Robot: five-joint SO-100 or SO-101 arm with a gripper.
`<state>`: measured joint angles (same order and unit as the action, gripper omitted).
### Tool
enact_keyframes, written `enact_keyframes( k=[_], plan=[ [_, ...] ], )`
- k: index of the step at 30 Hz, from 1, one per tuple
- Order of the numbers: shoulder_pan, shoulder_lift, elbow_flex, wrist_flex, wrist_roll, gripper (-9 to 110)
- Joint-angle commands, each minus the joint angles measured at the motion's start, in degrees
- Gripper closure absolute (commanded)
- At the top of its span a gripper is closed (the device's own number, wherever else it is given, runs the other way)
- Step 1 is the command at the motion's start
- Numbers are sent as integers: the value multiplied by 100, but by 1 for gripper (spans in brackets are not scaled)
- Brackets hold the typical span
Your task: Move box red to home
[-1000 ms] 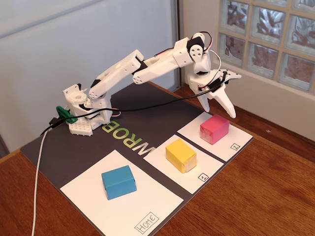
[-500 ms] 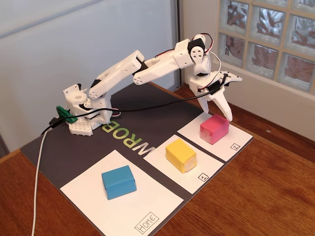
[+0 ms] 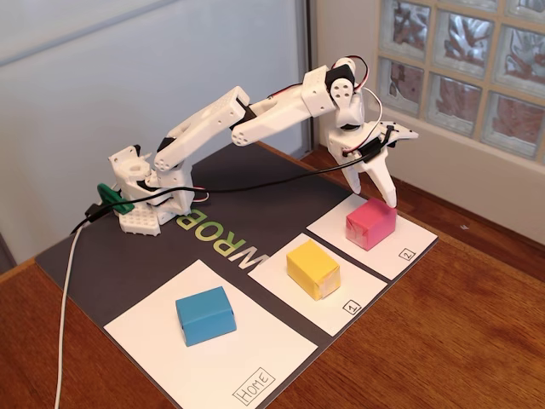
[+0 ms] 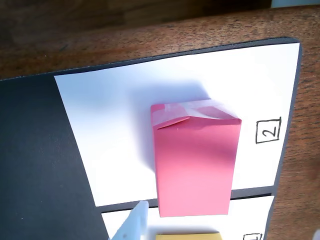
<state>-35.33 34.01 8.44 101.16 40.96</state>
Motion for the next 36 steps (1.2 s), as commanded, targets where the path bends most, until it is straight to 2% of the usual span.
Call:
enact_keyframes(
  k=[1,6,10,15,36],
  plan=[
    [-70,202,-26,958,35,63],
    [-35,264,211,958,18,63],
    [-88,229,255,958,0,55],
    [-97,158,237,958,-26,51],
    [-141,-554,-167,949,62,51]
  ],
)
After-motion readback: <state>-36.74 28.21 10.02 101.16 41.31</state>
